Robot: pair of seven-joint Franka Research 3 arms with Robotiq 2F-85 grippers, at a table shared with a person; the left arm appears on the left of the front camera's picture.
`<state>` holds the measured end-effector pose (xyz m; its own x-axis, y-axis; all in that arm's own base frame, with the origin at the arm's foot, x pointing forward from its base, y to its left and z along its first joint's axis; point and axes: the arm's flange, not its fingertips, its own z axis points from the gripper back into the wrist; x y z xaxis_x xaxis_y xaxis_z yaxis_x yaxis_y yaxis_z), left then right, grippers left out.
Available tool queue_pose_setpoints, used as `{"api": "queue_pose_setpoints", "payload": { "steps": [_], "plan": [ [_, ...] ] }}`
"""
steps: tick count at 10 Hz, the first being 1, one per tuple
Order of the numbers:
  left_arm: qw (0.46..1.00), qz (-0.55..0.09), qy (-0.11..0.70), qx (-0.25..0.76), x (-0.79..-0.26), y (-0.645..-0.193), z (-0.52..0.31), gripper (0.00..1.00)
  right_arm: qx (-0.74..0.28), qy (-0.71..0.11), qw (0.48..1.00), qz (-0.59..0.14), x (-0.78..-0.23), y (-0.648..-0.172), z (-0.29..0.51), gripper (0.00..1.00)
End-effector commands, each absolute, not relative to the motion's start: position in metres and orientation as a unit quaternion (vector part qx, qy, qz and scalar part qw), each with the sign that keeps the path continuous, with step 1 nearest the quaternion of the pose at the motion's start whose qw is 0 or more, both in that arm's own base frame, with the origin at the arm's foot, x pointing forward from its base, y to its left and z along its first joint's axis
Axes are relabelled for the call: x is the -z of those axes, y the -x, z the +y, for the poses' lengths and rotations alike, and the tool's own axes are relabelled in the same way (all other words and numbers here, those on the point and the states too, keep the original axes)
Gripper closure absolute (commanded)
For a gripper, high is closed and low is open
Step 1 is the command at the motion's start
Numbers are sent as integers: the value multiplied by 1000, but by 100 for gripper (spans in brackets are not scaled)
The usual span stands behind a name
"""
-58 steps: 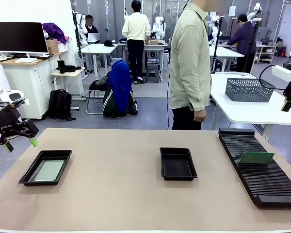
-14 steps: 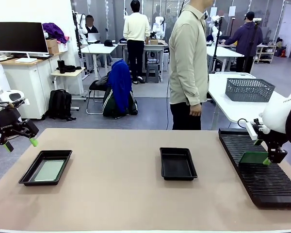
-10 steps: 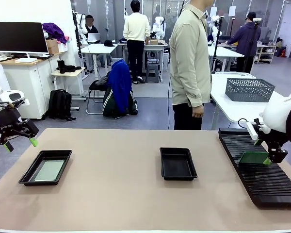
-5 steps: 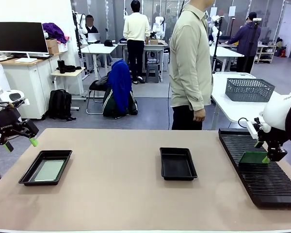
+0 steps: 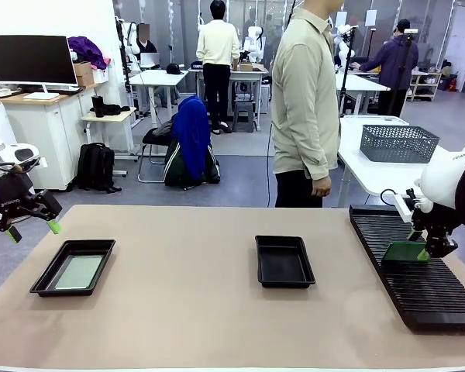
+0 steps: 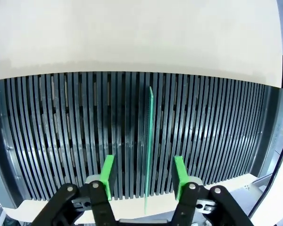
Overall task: Inspect and transfer BCBs to ESD trays.
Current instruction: Pick up the Blank PCB from the PCB Rack and place it in the right ESD tray.
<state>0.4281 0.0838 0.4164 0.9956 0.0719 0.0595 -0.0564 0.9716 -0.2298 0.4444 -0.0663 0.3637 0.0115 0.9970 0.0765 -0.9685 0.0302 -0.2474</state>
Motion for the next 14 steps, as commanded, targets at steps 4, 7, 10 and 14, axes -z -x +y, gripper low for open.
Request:
{"api": "queue_pose_setpoints", "payload": {
  "steps": [4,7,10,14],
  "plan": [
    [992,-40,118,-26,-415,-430,85,0,-696,43,707,-117,-358,-452,-74,57],
    [992,-40,118,-26,-415,-430,85,0,-696,38,708,-117,-356,-453,-76,67],
    [992,-40,118,-26,-415,-430,85,0,-694,35,709,-116,-354,-454,-78,78],
    [992,-40,118,-26,-415,-430,85,0,-692,32,711,-119,-351,-453,-80,92]
  ]
}}
